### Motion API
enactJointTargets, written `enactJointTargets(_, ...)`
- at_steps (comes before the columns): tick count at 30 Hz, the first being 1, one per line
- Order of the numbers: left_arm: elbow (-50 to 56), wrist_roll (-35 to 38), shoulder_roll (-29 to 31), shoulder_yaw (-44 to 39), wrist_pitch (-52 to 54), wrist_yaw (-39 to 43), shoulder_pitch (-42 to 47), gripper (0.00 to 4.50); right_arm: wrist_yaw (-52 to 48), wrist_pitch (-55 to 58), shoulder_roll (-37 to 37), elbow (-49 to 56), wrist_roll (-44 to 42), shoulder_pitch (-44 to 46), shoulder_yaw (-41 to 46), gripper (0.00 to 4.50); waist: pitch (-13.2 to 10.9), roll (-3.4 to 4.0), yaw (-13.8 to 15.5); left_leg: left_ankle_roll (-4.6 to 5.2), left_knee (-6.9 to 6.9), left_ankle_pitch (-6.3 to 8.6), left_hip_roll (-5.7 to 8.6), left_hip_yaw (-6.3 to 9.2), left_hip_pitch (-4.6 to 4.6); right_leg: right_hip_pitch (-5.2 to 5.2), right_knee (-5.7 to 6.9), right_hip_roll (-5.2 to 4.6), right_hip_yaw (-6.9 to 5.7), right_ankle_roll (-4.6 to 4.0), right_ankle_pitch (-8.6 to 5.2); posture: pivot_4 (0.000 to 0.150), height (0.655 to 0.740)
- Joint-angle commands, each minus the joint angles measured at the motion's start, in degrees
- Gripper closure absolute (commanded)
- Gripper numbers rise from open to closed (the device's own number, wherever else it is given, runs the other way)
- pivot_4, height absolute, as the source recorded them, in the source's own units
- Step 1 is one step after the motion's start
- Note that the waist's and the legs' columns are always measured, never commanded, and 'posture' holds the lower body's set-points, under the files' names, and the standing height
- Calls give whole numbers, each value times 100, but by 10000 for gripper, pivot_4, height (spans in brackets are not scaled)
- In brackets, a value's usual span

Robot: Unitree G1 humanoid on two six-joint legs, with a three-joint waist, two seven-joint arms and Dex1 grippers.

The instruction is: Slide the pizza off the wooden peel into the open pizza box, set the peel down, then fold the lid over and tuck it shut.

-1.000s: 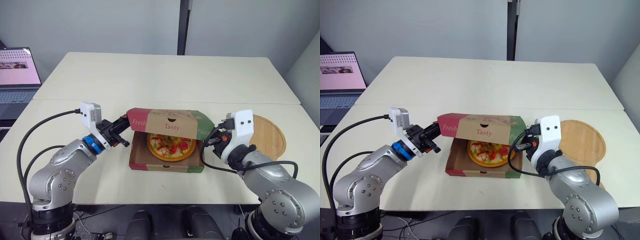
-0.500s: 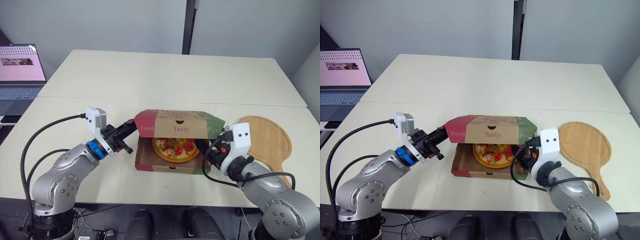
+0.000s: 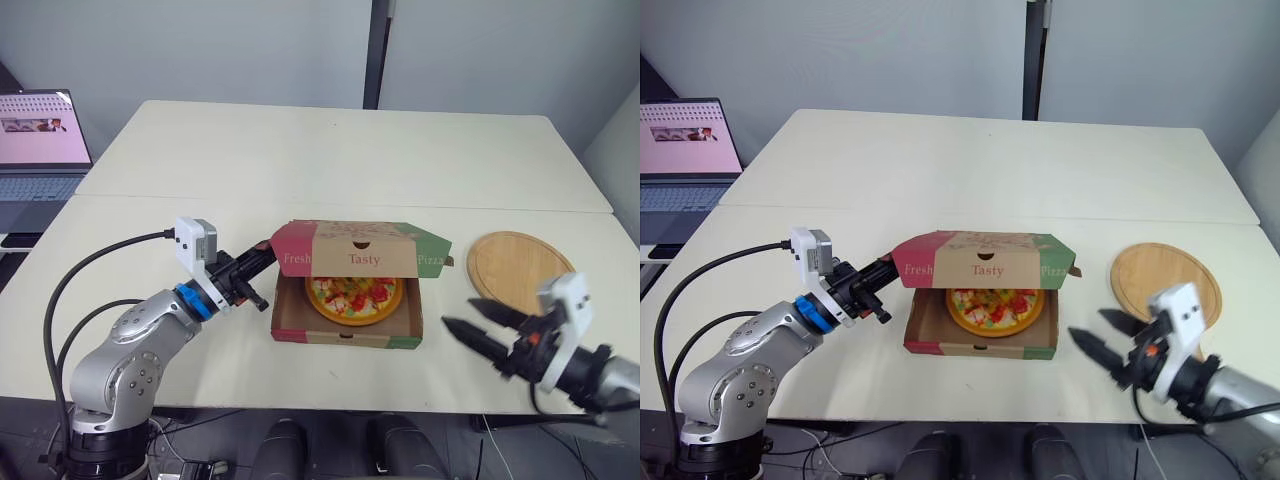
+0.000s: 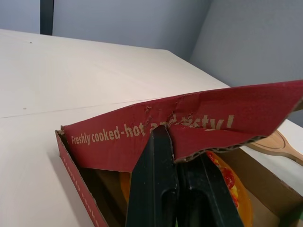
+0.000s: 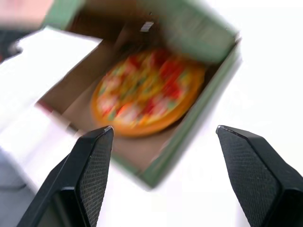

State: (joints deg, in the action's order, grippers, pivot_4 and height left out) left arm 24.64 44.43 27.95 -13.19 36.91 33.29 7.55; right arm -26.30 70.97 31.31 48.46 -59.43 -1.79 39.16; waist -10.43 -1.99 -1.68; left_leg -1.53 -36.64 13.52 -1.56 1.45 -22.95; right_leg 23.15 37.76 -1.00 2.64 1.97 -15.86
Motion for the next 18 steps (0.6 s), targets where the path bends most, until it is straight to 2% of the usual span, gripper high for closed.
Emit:
enactJointTargets(1,88,-6,20,126,-55,84,25,45000,356,-285,402,-456,-513,755,69,9462,0,0,2,0,0,0,0,-1,-1,1,0,0,3,0,1,1500,7325)
enactJointTargets(4,80,-16,18,128,-67,81,25,45000,703,-415,593,-874,-650,1505,-306,17330,0,0,11,0,2,0,3,4,-5,2,0,5,3,22,13,1500,7325)
enactJointTargets(6,81,-23,16,141,-72,85,19,45000,848,-444,701,-1128,-554,2039,-730,24807,-2,2,5,0,3,0,3,4,-6,3,-1,8,4,21,13,1500,7325)
enactJointTargets(11,99,-34,-1,193,-62,66,20,45000,883,-456,800,-1360,-401,2676,-1720,43835,-2,3,28,0,8,0,0,10,-9,5,-2,8,3,21,13,1500,7325)
enactJointTargets(17,156,247,-17,124,25,142,-28,45000,811,-544,835,-1404,-308,2784,-2295,44501,-2,3,41,0,6,0,-2,8,-11,5,-2,1,6,23,14,1500,7325)
enactJointTargets(18,171,289,12,98,51,157,-56,43164,807,-559,836,-1413,-289,2784,-2349,44828,-2,3,41,0,6,0,-2,8,-10,5,-2,1,5,23,14,1500,7325)
